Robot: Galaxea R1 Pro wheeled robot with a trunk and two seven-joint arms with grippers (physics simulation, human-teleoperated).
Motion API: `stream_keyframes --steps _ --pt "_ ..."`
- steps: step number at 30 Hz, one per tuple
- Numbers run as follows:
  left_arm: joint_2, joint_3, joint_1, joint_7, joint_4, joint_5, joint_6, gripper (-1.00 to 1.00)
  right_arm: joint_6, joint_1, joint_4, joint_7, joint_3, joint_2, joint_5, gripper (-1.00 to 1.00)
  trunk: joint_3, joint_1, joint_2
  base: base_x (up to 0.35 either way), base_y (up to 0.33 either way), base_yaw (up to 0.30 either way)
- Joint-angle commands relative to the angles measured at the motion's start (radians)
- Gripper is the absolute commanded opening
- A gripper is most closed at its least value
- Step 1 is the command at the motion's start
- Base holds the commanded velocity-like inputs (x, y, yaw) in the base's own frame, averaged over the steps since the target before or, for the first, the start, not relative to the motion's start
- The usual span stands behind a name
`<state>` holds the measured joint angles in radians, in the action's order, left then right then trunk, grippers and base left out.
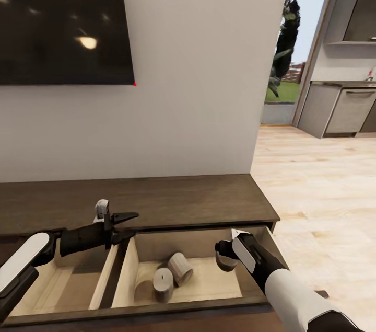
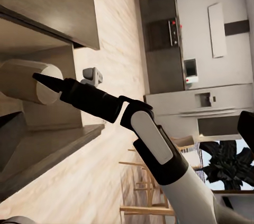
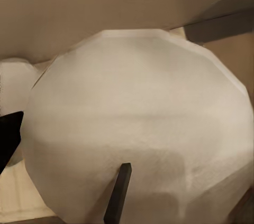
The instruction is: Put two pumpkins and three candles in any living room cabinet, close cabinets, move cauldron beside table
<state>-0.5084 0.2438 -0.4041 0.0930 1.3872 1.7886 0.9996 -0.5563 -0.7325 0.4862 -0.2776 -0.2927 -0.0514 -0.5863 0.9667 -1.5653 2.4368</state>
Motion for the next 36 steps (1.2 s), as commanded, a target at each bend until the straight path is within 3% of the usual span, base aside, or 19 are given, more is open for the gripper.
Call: stream_keyframes --steps 1,12,21,30,36 --pt "-0.001 0.002 -0.001 0.010 -0.001 -0.007 0.001 1.00 -0.002 -0.001 0.002 -0.009 -0.006 0.001 -0.010 -1.00 0.001 0.000 0.000 0.163 0.000 0.000" --pt "-0.001 0.002 -0.001 0.010 -0.001 -0.006 0.001 1.00 -0.002 -0.001 0.000 -0.009 -0.006 0.001 -0.010 -1.00 0.001 0.000 0.000 0.024 0.000 0.000" --pt "-0.001 0.002 -0.001 0.010 -0.001 -0.006 0.001 1.00 -0.002 -0.001 -0.001 -0.009 -0.006 0.001 -0.010 -1.00 0.029 -0.035 0.063 0.000 0.000 0.000" --pt "-0.001 0.002 -0.001 0.010 0.012 -0.006 0.001 1.00 0.027 0.000 -0.003 -0.009 -0.008 0.001 -0.009 -1.00 0.064 -0.039 0.065 0.000 0.000 0.000" --pt "-0.002 -0.002 0.031 0.010 0.100 -0.006 0.001 1.00 0.041 -0.001 -0.003 -0.009 -0.033 0.001 -0.010 -1.00 0.087 -0.041 0.067 0.000 0.000 0.000"
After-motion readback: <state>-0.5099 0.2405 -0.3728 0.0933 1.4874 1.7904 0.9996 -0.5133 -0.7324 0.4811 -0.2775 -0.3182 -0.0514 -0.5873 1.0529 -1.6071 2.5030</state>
